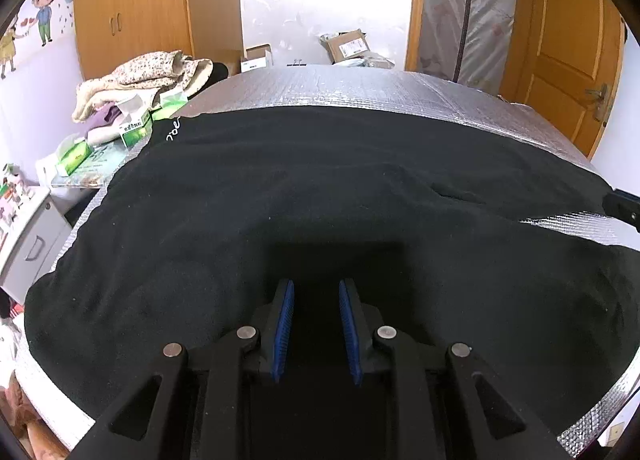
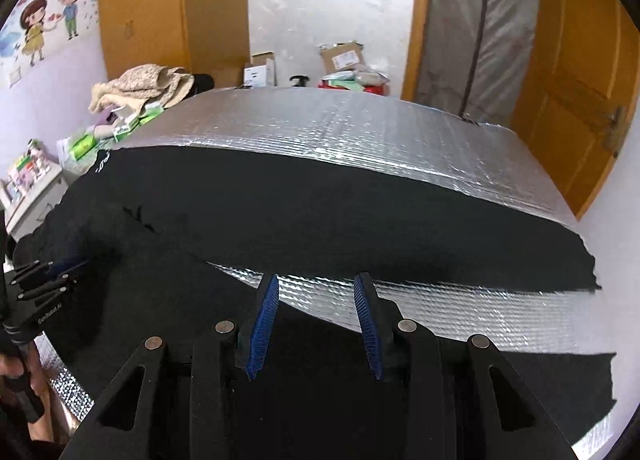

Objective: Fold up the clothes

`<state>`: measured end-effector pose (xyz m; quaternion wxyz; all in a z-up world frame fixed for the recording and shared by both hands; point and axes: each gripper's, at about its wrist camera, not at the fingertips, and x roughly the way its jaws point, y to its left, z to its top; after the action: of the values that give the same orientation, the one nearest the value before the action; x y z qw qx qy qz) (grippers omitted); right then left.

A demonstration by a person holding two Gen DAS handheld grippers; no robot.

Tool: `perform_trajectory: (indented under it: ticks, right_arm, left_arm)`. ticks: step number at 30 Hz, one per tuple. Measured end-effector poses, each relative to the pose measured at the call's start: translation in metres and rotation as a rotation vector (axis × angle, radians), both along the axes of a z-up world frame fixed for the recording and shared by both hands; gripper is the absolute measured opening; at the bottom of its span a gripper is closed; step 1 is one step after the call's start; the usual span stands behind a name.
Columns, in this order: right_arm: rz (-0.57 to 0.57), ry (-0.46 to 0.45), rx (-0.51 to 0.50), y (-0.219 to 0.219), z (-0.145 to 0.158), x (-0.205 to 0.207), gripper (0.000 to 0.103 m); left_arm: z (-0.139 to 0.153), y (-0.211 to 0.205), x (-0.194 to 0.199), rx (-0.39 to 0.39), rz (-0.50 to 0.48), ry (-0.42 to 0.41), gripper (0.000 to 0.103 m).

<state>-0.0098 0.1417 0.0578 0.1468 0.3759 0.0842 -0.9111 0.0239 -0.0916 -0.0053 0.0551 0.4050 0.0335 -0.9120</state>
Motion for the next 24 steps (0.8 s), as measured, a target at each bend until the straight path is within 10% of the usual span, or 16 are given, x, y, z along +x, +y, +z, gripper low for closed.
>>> perform_trajectory:
  ticks: [24]
  right_arm:
    - [0.032,-0.07,0.036,-0.016,-0.029,-0.015,0.041]
  left_arm:
    - [0.001,-0.003,0.0,0.011,-0.007,0.011,0.024]
